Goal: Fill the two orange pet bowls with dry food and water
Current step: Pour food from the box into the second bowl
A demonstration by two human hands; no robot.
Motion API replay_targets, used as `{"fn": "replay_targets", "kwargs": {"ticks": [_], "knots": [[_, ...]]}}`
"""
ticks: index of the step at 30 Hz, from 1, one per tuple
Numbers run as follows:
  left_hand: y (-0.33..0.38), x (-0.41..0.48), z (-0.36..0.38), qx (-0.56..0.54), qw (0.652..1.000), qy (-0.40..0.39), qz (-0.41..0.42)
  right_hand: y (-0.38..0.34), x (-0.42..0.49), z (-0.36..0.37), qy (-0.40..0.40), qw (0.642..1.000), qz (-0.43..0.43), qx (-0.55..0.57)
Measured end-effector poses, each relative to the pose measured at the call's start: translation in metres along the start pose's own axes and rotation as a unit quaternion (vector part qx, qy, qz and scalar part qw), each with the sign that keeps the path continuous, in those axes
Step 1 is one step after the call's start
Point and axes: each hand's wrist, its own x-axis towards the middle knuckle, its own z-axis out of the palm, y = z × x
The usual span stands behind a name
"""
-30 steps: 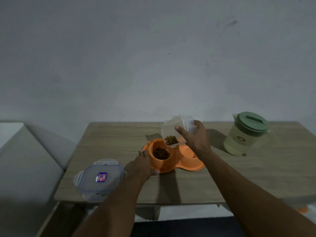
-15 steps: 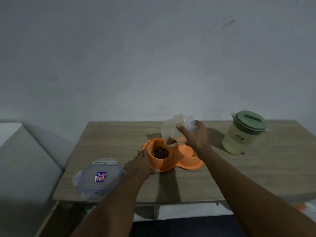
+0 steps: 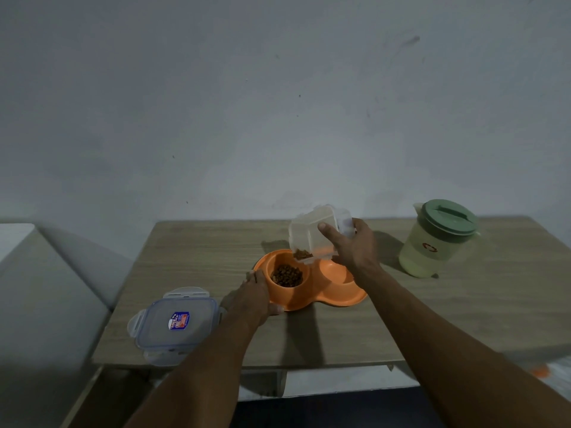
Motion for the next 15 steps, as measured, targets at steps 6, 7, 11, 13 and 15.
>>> {"fn": "replay_targets", "kwargs": {"ticks": [6,7,11,13,15], "knots": [[0.001,0.001,0.001,0.003,1.000,0.001,0.000,0.002,-0.003,-0.004,0.010,0.997,-0.035,-0.075],[0.001,0.001,0.001,0.003,1.000,0.002,0.001,0.002,-0.002,-0.003,0.010,0.997,-0.027,-0.069],[0.001,-0.001,0.001,0.002,1.000,0.006,0.004,0.004,0.003,-0.005,0.014,0.999,0.036,0.036],[0.000,-0.003,0.001,0.003,1.000,0.004,0.004,0.004,0.003,-0.008,0.013,0.989,0.098,0.110],[-0.002,-0.003,-0.001,-0.005,1.000,0.008,0.009,0.010,0.006,-0.011,0.009,0.973,0.156,0.169]]}}
